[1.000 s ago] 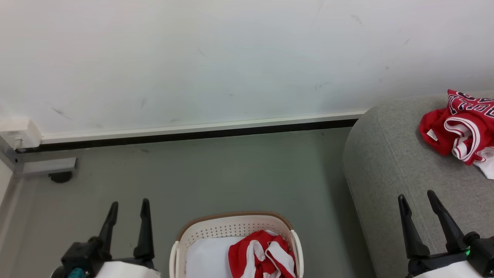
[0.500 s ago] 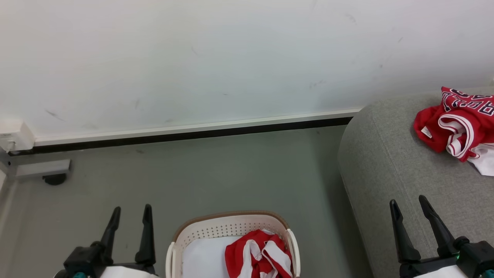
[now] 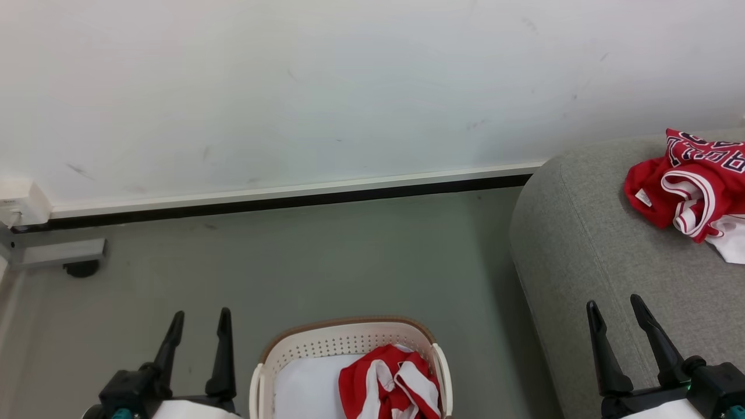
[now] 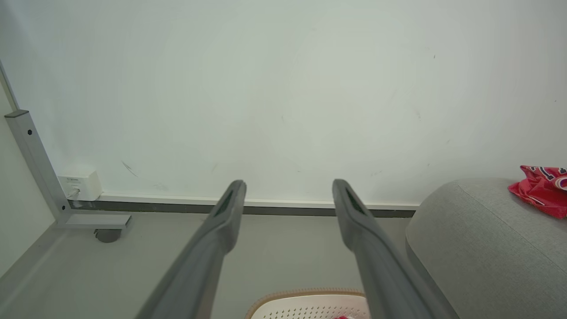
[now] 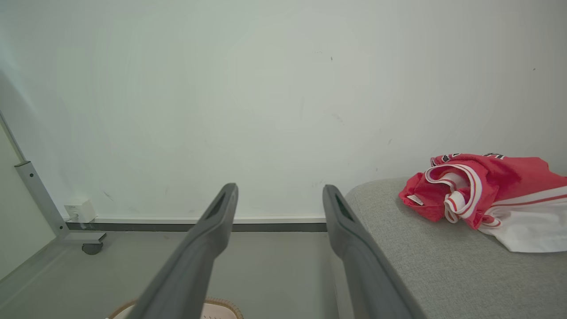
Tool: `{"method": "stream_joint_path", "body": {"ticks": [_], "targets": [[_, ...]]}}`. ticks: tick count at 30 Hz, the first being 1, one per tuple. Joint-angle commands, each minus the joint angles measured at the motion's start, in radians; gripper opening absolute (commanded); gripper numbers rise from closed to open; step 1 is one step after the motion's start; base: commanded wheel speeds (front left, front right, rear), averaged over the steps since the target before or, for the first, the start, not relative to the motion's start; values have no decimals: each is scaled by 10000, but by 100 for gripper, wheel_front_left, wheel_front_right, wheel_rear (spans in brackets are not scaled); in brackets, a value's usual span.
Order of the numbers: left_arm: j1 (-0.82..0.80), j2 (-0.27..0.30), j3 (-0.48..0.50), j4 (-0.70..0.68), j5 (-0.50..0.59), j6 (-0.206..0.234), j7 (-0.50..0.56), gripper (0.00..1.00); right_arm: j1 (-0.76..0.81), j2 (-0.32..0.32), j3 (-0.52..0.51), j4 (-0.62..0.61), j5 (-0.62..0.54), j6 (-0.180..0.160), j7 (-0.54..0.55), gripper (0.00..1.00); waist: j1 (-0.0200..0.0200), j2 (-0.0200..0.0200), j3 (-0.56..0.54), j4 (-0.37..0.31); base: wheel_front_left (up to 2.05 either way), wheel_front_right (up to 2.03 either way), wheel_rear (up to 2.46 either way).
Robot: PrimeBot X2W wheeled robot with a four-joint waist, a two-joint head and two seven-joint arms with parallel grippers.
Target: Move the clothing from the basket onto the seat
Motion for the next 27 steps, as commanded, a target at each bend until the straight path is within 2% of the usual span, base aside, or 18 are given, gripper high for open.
{"method": "stream_joint_path", "body": {"ticks": [1,9,18,27], "targets": [[-54,23,9,16,-99,13,-5,100,-113,-19,0,43,9,-22,0,100,0,-1,0,-4,0,0,0],[-219,22,-112,3,-246,8,-5,100,-276,-37,94,59,88,-22,0,100,0,-1,209,-116,0,0,0],[-1144,26,-631,420,32,-141,-5,100,-959,-331,179,-50,134,-22,0,100,0,-1,1348,-485,0,0,0],[-2837,198,-1347,2539,438,-397,-5,100,-2084,-341,-133,-295,156,-22,0,100,0,-1,3072,-1153,0,0,0]]}}
